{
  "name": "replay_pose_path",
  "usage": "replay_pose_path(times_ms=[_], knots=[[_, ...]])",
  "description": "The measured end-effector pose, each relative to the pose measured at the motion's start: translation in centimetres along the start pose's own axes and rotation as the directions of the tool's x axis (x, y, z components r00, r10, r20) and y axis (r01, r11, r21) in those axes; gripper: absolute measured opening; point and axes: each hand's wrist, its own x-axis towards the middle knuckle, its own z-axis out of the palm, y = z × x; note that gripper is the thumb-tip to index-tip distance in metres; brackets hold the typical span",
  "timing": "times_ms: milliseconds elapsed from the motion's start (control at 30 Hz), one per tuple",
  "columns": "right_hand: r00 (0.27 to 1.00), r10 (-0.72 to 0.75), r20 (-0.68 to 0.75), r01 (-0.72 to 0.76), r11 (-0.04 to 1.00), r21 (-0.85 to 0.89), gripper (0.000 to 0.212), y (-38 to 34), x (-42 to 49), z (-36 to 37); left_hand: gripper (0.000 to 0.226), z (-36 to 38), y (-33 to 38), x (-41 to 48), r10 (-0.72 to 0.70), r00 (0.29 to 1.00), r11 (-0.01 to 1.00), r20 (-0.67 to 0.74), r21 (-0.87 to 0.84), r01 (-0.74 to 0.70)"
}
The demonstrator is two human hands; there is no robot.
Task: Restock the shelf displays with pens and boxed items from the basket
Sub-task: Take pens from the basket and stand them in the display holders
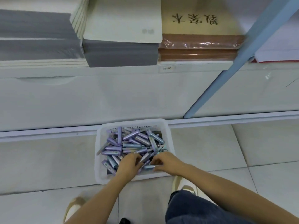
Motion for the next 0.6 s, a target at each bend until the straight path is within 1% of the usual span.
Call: replay_pose_path(times_ms=[33, 100, 167, 233, 300, 333, 367, 433, 500, 533, 600], knots=[[0.999, 0.006, -0.044, -0.003, 0.998, 0.055, 0.029, 0.0, -0.1, -0.5, 0.010, -0.2, -0.2, -0.1, -0.019, 1.000, 0.998, -0.001, -0.067, 0.019], [0.991, 0.019, -0.132, 0.006, 0.982, 0.190, 0.027, -0.1, -0.3, -1.6, 0.010, -0.7, -0.6, -0.4, -0.083, 0.996, 0.954, 0.025, -0.288, 0.087], [0.987, 0.020, -0.160, 0.030, 0.952, 0.305, 0.028, -0.7, -0.3, -2.6, 0.012, -1.3, -0.7, -0.7, -0.123, 0.989, 0.832, 0.083, -0.534, 0.148], [0.988, 0.008, -0.157, 0.052, 0.924, 0.378, 0.030, -1.6, 0.0, -3.2, 0.016, -1.6, -0.3, -0.9, -0.135, 0.983, 0.693, 0.127, -0.697, 0.186], [0.985, 0.001, -0.172, 0.074, 0.902, 0.426, 0.030, -2.9, 0.3, -3.1, 0.021, -1.8, 0.6, -1.1, -0.131, 0.980, 0.521, 0.150, -0.831, 0.197], [0.982, -0.014, -0.187, 0.096, 0.894, 0.439, 0.026, -3.6, 0.5, -3.0, 0.024, -1.8, 1.0, -1.3, -0.139, 0.981, 0.455, 0.137, -0.871, 0.186], [0.979, -0.029, -0.204, 0.120, 0.885, 0.449, 0.021, -4.3, 0.6, -2.8, 0.025, -1.8, 1.4, -1.4, -0.154, 0.981, 0.415, 0.115, -0.894, 0.170], [0.972, -0.040, -0.230, 0.152, 0.856, 0.494, 0.014, -5.3, 1.0, -2.4, 0.028, -1.8, 1.8, -1.5, -0.211, 0.975, 0.375, 0.075, -0.915, 0.152], [0.968, -0.033, -0.249, 0.170, 0.816, 0.552, 0.014, -5.6, 1.4, -2.1, 0.025, -2.0, 1.4, -1.5, -0.286, 0.958, 0.327, 0.016, -0.938, 0.113], [0.965, -0.029, -0.259, 0.173, 0.815, 0.554, 0.014, -5.5, 1.5, -1.9, 0.021, -2.1, 1.0, -1.6, -0.318, 0.948, 0.321, -0.026, -0.943, 0.082], [0.968, -0.043, -0.248, 0.156, 0.877, 0.455, 0.015, -4.9, 2.0, -1.4, 0.016, -2.5, -0.2, -1.8, -0.371, 0.924, 0.345, -0.088, -0.937, 0.049]])
